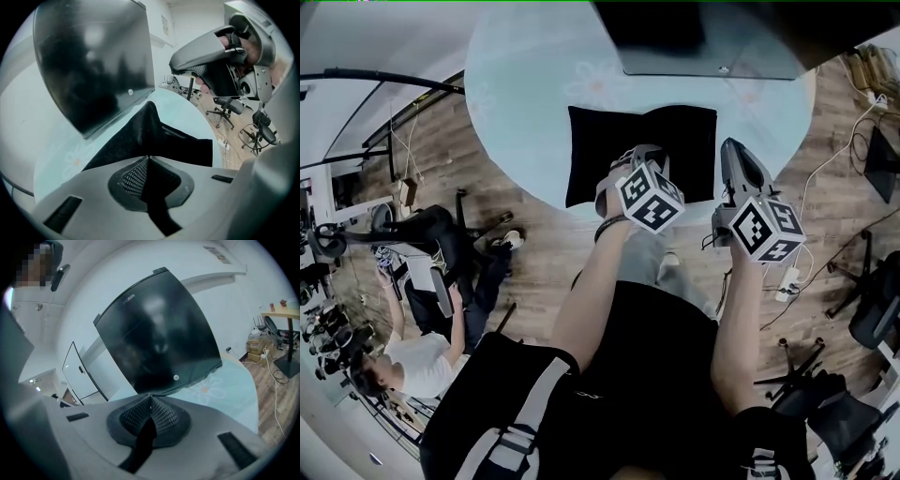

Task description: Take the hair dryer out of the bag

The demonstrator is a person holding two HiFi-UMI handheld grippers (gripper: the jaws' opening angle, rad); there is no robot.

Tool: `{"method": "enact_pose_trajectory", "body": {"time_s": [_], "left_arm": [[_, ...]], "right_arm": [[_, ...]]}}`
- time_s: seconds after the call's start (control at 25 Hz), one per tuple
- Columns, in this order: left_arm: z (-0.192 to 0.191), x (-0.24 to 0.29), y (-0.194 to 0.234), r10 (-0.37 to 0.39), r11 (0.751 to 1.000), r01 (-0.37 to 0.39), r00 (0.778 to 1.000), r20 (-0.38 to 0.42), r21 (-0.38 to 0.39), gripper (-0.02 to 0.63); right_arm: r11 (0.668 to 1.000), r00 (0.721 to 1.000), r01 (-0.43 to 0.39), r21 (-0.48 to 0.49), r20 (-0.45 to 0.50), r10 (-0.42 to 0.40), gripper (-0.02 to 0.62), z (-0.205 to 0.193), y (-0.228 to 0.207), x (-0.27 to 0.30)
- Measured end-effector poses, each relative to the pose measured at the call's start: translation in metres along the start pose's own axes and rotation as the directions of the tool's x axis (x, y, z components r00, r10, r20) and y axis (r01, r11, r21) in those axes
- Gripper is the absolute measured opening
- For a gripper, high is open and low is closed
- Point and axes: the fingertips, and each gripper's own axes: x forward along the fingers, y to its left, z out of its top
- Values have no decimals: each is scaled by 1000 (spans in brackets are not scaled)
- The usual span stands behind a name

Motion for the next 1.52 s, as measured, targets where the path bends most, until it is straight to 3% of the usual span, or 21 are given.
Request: {"method": "enact_pose_trajectory", "body": {"time_s": [0.28,0.44,0.6,0.76,0.88,0.96,1.0,1.04,1.36,1.44,1.52], "left_arm": [[7,-14,11,-39,991,47,997,67,-122,14],[16,-31,20,-113,967,140,985,132,-215,14],[15,-49,33,-114,970,141,983,142,-198,14],[14,-66,49,-110,955,154,977,181,-255,14],[12,-75,58,-100,950,150,977,188,-273,14],[11,-78,62,-92,952,141,979,185,-273,14],[11,-78,64,-89,952,138,979,185,-272,14],[11,-79,66,-87,952,136,979,187,-272,14],[7,-80,80,-60,954,113,980,192,-279,14],[5,-79,82,-49,953,104,980,194,-283,14],[7,-81,82,-53,948,116,976,210,-296,14]], "right_arm": [[1000,1000,-20,-11,-7,20,8,1,6,8],[994,992,-107,-2,66,107,8,16,24,11],[997,996,-51,-49,66,54,8,20,17,14],[998,999,-28,-51,41,30,8,12,4,19],[986,987,-145,-76,-77,139,8,-11,15,25],[964,949,-253,-82,-213,231,33,-36,26,29],[955,928,-285,-82,-272,254,99,-47,29,31],[950,912,-302,-85,-317,262,110,-57,30,32],[952,830,-291,-94,-520,202,112,-104,6,32],[957,821,-272,-101,-542,176,112,-109,-5,30],[967,834,-222,-121,-538,124,112,-109,-19,30]]}}
